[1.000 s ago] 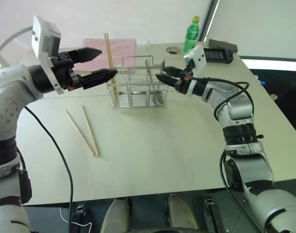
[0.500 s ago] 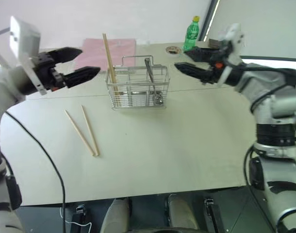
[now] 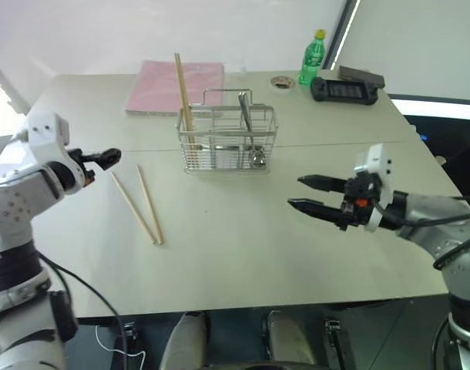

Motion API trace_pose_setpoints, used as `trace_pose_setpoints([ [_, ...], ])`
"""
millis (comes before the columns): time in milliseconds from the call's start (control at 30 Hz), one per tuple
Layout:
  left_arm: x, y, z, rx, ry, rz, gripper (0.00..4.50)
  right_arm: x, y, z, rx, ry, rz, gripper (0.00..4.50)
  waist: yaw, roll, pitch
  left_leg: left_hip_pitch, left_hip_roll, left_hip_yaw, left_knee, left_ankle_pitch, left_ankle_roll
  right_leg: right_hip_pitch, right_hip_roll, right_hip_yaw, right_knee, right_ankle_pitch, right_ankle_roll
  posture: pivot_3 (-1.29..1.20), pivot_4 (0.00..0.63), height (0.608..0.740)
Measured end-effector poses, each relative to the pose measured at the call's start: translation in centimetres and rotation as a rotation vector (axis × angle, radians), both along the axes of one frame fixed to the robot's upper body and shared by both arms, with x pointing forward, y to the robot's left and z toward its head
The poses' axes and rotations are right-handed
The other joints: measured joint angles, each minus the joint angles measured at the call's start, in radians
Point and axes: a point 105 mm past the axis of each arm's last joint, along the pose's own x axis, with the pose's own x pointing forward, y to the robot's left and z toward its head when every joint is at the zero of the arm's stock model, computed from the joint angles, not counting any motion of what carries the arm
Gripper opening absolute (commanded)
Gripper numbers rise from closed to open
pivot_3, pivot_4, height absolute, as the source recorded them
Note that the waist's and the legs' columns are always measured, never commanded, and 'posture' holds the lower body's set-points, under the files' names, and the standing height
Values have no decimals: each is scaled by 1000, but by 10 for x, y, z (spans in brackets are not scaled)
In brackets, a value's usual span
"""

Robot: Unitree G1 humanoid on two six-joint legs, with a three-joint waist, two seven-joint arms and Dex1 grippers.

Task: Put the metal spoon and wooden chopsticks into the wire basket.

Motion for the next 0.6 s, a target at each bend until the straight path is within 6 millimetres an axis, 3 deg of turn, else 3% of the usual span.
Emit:
trace_pose_setpoints([
  [167,11,6,-14,-26,91,158,4500,-2,-1,-6,-1,11,-27,2968,-3,-1,-1,0,0,0,0,0,0,0,0,0,0,0,0,0,150,731],
  [400,23,-3,-37,-54,224,164,4500,-12,-3,-16,-8,54,-18,2968,-2,-1,0,0,0,0,0,0,0,0,0,0,-1,0,0,0,150,731],
  [600,28,-4,-50,-74,300,179,4500,-16,0,-12,-5,39,2,2968,-3,-2,-1,0,0,0,0,0,0,0,0,0,-1,0,0,0,150,731],
])
